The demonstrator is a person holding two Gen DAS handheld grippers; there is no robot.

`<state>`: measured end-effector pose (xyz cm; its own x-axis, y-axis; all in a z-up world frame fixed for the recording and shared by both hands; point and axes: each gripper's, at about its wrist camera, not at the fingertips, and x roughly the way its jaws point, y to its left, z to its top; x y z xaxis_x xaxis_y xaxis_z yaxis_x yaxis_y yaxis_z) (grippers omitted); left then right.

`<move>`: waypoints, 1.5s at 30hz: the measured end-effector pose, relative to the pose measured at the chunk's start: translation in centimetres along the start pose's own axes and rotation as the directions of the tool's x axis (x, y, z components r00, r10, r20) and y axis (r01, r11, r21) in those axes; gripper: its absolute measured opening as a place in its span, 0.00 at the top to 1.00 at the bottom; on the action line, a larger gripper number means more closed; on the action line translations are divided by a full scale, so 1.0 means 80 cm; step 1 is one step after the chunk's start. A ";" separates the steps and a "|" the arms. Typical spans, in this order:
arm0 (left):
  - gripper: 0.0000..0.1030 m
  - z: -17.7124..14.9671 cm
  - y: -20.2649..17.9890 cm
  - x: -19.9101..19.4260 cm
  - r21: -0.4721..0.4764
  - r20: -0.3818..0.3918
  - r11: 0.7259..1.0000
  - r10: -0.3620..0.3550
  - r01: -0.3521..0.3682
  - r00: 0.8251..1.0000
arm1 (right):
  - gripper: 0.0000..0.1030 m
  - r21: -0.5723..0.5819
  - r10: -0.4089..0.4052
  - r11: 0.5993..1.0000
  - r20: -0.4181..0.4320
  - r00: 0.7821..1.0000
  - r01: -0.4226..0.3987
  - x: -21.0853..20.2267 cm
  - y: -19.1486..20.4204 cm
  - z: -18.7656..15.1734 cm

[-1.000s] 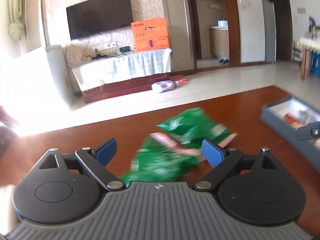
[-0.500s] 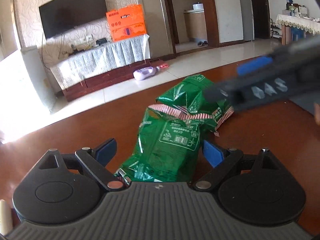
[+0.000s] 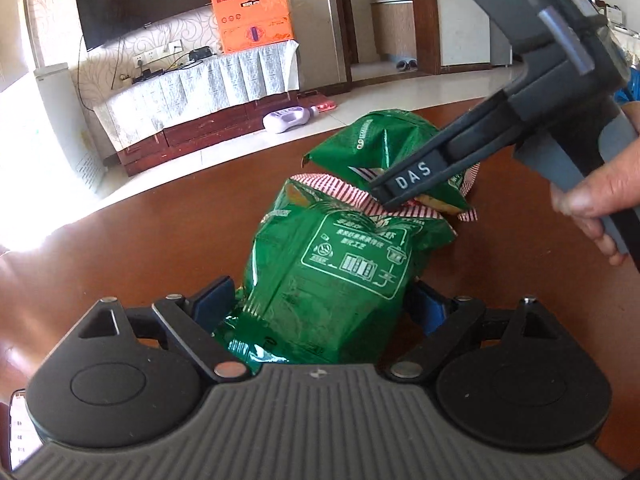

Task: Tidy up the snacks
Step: 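Close left gripper on one green bag while right gripper grasps the other, then carry both green bags over the white box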

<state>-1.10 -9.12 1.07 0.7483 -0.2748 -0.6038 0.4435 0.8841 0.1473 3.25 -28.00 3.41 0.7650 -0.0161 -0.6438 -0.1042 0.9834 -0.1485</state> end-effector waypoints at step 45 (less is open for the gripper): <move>0.34 0.091 -0.257 -0.052 -0.146 0.016 0.986 0.081 -0.078 0.997 | 0.36 0.227 -0.056 0.974 0.244 0.968 -0.001 -0.295 -0.149 -0.167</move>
<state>-9.73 -28.92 6.29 0.7896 -0.2079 -0.5773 0.3070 0.9485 0.0783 -22.05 -41.76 10.34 0.9014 -0.0267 -0.4323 0.0424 0.9987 0.0267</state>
